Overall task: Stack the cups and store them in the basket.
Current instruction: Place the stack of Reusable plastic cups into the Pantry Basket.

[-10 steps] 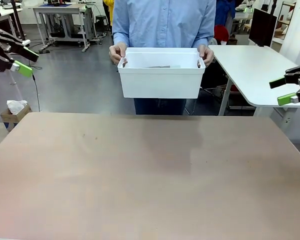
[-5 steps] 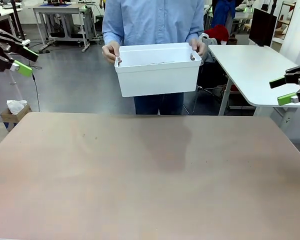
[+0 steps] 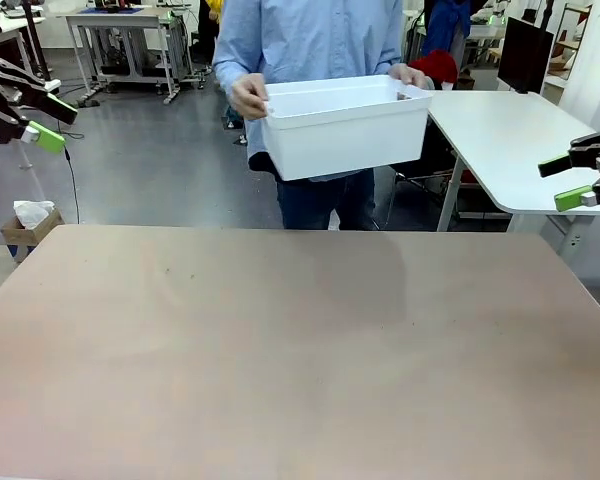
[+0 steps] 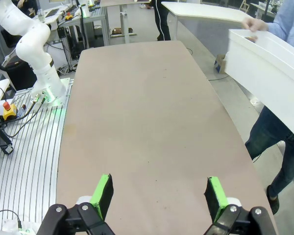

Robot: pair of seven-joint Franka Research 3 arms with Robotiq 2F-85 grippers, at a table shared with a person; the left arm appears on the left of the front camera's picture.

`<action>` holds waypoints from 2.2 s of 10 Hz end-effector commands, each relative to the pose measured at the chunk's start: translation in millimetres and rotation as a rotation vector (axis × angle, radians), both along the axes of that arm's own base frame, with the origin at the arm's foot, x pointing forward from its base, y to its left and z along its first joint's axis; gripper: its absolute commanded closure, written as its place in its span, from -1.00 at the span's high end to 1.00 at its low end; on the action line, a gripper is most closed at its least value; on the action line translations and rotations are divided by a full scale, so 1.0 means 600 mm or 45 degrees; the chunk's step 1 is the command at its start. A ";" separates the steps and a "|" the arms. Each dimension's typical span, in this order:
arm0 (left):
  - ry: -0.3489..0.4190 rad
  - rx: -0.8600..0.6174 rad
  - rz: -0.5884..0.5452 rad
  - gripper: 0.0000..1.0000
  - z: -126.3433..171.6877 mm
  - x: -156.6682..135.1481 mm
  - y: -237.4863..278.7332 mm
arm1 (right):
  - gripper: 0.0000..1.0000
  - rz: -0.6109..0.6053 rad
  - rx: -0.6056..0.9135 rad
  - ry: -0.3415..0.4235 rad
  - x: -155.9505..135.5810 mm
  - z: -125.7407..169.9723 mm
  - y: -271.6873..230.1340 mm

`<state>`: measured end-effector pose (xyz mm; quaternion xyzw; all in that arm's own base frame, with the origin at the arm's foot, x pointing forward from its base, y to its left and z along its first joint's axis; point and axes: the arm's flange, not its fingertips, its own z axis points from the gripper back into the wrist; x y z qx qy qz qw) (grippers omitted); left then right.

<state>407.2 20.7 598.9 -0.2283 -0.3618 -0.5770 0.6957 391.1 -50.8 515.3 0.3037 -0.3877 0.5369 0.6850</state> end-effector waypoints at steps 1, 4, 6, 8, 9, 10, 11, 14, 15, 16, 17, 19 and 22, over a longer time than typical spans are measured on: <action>0.003 0.004 0.007 1.00 0.006 0.001 -0.001 | 1.00 -0.024 0.017 -0.001 0.002 0.004 0.003; 0.003 0.004 0.007 1.00 0.006 0.001 -0.001 | 1.00 -0.024 0.017 -0.001 0.002 0.004 0.003; 0.003 0.004 0.007 1.00 0.006 0.001 -0.001 | 1.00 -0.024 0.017 -0.001 0.002 0.004 0.003; 0.003 0.004 0.007 1.00 0.006 0.001 -0.001 | 1.00 -0.024 0.017 -0.001 0.002 0.004 0.003; 0.003 0.004 0.007 1.00 0.006 0.001 -0.001 | 1.00 -0.024 0.017 -0.001 0.002 0.004 0.003; 0.003 0.004 0.007 1.00 0.006 0.001 -0.001 | 1.00 -0.024 0.017 -0.001 0.002 0.004 0.003; 0.003 0.004 0.007 1.00 0.006 0.001 -0.001 | 1.00 -0.024 0.017 -0.001 0.002 0.004 0.003; 0.003 0.004 0.007 1.00 0.006 0.001 -0.001 | 1.00 -0.024 0.017 -0.001 0.002 0.004 0.003; 0.003 0.004 0.007 1.00 0.006 0.001 -0.001 | 1.00 -0.024 0.017 -0.001 0.002 0.004 0.003; 0.003 0.004 0.007 1.00 0.006 0.001 -0.001 | 1.00 -0.024 0.017 -0.001 0.002 0.004 0.003; 0.003 0.004 0.007 1.00 0.006 0.001 -0.001 | 1.00 -0.024 0.017 -0.001 0.002 0.004 0.003; 0.003 0.004 0.007 1.00 0.006 0.001 -0.001 | 1.00 -0.024 0.017 -0.001 0.002 0.004 0.003; 0.003 0.004 0.007 1.00 0.006 0.001 -0.001 | 1.00 -0.024 0.017 -0.001 0.002 0.004 0.003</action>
